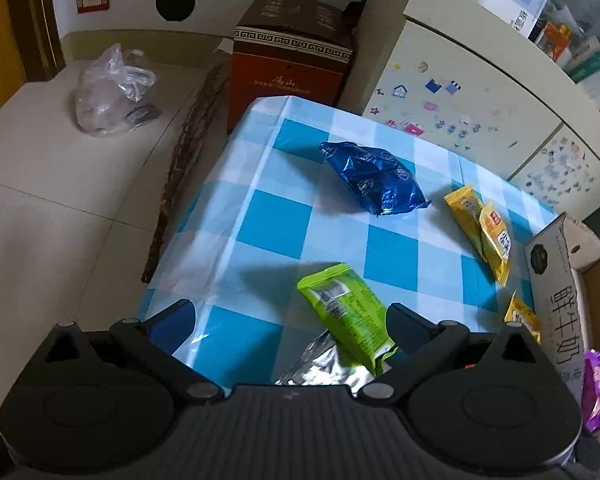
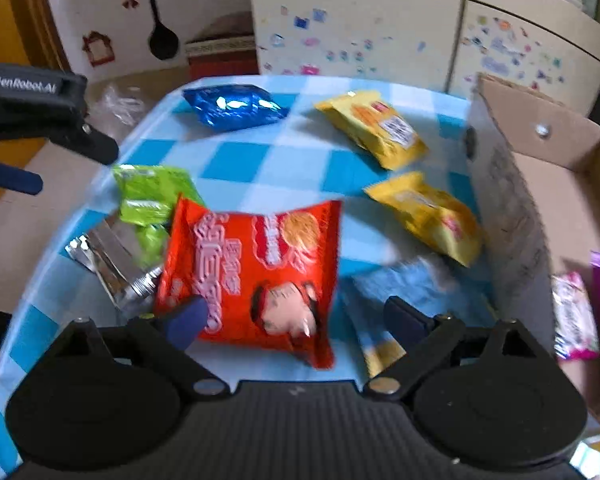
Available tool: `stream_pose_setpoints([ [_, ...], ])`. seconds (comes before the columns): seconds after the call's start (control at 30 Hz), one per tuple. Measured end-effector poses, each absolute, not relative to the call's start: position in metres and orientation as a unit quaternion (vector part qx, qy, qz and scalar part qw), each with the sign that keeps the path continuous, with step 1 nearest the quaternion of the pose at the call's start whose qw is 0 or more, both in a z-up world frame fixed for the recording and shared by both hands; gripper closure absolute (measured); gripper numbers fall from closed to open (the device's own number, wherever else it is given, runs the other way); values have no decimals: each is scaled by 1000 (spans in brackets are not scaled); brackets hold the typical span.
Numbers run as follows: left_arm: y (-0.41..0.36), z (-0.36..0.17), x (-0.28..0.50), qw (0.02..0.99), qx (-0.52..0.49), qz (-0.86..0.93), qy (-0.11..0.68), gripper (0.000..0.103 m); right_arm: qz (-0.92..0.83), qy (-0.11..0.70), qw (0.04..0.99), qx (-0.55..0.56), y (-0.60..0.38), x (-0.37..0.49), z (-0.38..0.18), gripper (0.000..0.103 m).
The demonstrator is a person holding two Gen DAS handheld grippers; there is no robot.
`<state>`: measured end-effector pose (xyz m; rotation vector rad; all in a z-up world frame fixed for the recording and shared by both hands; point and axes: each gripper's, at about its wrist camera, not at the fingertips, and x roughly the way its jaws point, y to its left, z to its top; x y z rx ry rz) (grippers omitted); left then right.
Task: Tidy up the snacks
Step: 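Move right gripper to red snack bag while left gripper approaches green bag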
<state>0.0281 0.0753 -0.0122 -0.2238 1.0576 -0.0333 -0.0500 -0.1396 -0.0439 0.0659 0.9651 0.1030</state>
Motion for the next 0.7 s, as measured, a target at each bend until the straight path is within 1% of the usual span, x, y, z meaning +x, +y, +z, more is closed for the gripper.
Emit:
stream_pose_setpoints([
  [0.13, 63, -13, 31, 858, -87, -33, 505, 0, 25, 461, 887, 17, -147, -57, -34, 9],
  [0.3, 50, -22, 40, 854, -77, -47, 513, 0, 66, 450, 882, 120, -159, -58, -23, 9],
  [0.37, 47, -28, 45, 849, -83, -47, 520, 0, 79, 451, 878, 139, -157, -57, -23, 8],
  [0.53, 37, -40, 57, 839, -91, -52, 533, 0, 73, 453, 879, 130, -152, -55, -30, 8],
  [0.7, 24, -50, 63, 835, -66, -62, 543, 0, 81, 456, 876, 131, -148, -50, -37, 8],
])
